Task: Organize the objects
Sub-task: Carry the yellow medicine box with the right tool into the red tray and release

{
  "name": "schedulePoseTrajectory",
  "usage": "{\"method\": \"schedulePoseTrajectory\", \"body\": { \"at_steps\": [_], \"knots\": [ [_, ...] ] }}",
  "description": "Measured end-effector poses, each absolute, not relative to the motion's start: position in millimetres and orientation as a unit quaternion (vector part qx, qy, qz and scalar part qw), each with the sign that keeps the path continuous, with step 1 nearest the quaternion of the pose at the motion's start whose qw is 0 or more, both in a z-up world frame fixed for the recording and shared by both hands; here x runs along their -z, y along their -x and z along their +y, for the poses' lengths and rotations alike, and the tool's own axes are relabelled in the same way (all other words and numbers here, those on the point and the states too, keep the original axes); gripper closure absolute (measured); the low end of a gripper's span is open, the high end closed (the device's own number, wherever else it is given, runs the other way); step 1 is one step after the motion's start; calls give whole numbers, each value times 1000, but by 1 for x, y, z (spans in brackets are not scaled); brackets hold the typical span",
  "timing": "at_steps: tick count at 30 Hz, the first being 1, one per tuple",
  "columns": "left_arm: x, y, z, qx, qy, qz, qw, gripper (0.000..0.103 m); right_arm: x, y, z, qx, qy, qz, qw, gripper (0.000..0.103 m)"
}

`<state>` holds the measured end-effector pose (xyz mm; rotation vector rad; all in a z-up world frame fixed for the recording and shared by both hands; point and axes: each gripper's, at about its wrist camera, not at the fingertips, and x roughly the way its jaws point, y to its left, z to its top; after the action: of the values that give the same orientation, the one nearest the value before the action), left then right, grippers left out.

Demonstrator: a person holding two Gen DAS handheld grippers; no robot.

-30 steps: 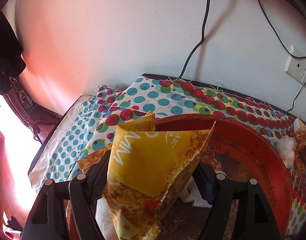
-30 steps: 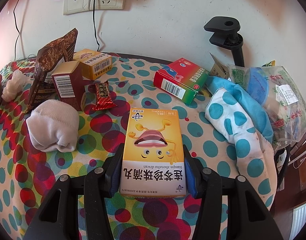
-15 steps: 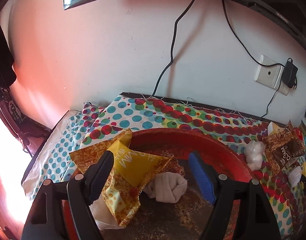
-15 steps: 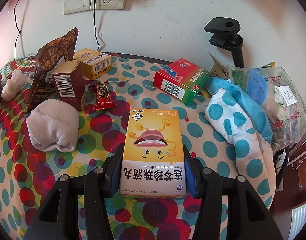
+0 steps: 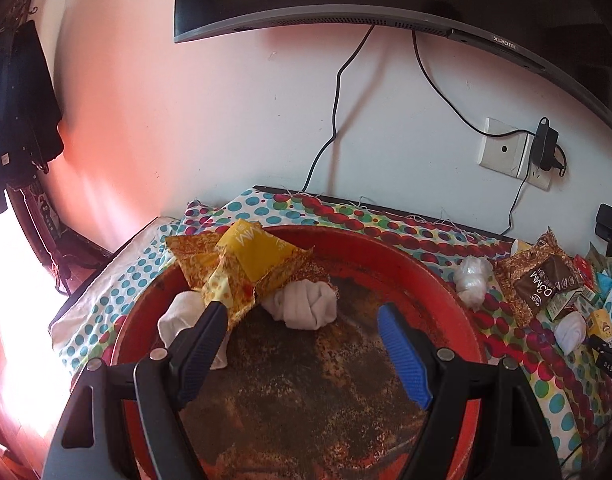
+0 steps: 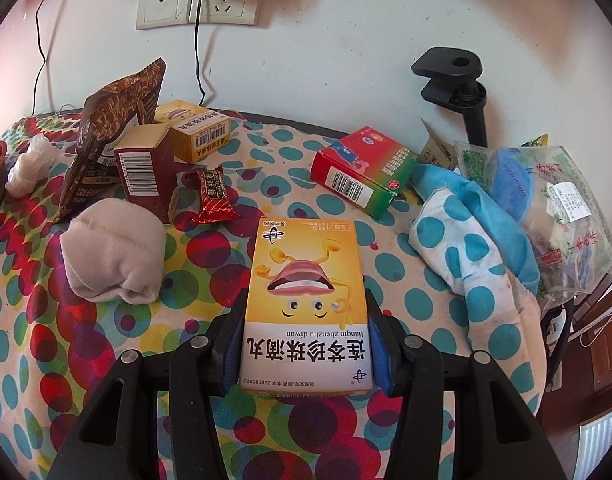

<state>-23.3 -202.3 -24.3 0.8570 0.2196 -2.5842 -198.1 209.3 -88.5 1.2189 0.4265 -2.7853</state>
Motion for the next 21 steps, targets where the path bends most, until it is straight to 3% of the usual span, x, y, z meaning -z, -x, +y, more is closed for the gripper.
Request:
{"method": "schedulePoseTrajectory", "body": {
  "at_steps": [12,21],
  "knots": [
    [33,16,-223,929,-296,90,203,23,80,189,213,912,-376,160,-25,55],
    [40,13,-255,919,-301,132,218,23,22,153,178,928,-344,132,49,55]
  ]
}}
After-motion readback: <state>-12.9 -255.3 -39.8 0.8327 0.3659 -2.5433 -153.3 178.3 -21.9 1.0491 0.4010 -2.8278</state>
